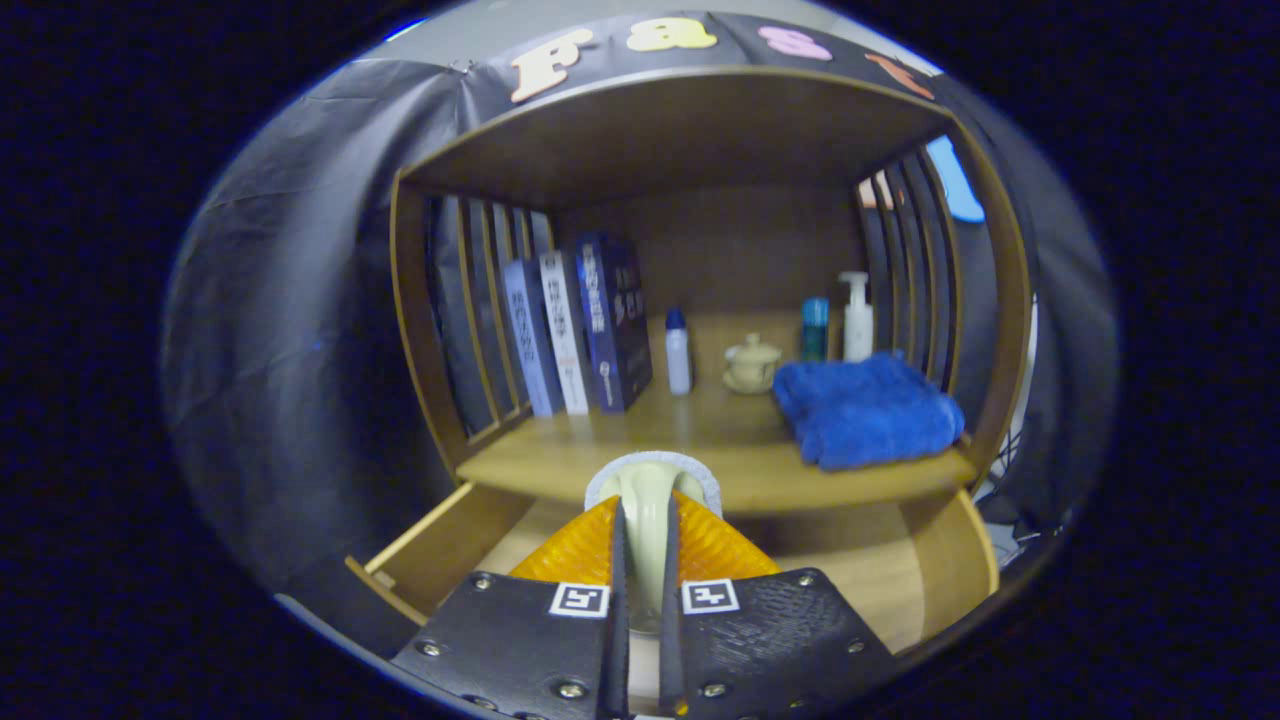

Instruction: Pull open the drawer, take out the items inside it, and place them on the countertop above the cabinet.

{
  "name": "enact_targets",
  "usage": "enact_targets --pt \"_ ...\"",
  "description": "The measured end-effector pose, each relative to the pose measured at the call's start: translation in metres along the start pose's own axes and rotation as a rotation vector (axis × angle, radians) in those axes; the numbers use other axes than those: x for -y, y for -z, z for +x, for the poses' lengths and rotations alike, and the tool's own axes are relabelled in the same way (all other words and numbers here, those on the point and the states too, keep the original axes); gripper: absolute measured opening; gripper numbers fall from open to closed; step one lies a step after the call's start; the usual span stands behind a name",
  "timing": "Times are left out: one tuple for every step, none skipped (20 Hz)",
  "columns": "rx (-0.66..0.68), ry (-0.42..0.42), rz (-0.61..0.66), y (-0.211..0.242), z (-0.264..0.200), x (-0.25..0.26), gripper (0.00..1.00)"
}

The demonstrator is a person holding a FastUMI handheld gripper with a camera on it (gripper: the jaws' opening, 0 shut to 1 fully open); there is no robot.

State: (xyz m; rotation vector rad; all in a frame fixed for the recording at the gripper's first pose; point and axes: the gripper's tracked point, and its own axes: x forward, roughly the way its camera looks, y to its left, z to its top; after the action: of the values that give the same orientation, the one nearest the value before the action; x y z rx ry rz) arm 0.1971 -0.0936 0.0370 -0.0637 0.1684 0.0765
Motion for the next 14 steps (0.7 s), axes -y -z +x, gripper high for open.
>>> enact_targets --pt "0.011 0.006 0.005 -0.013 0.005 0.0 0.12" --pt "0.005 0.016 0.009 -0.021 0.013 0.001 0.12" --pt "-0.01 0.036 0.017 -0.025 0.024 0.005 0.12" --pt "-0.019 0.058 0.028 -0.028 0.036 0.008 0.12" --pt "-0.036 0.072 0.04 -0.028 0.051 0.011 0.12" --pt "-0.063 0.083 0.051 -0.021 0.067 0.013 0.12" --pt "-0.11 0.111 0.062 -0.009 0.078 0.019 0.12" --pt "-0.154 0.144 0.064 0.002 0.089 0.026 0.12" --pt "-0.184 0.167 0.07 0.011 0.097 0.028 0.12" --pt "-0.193 0.166 0.075 0.014 0.107 0.029 0.12" --pt "-0.178 0.186 0.082 0.01 0.113 0.034 0.13" --pt "-0.19 0.197 0.101 0.013 0.118 0.036 0.13" --pt "-0.201 0.197 0.119 0.014 0.12 0.037 0.14" --pt "-0.217 0.196 0.138 0.017 0.123 0.042 0.14"
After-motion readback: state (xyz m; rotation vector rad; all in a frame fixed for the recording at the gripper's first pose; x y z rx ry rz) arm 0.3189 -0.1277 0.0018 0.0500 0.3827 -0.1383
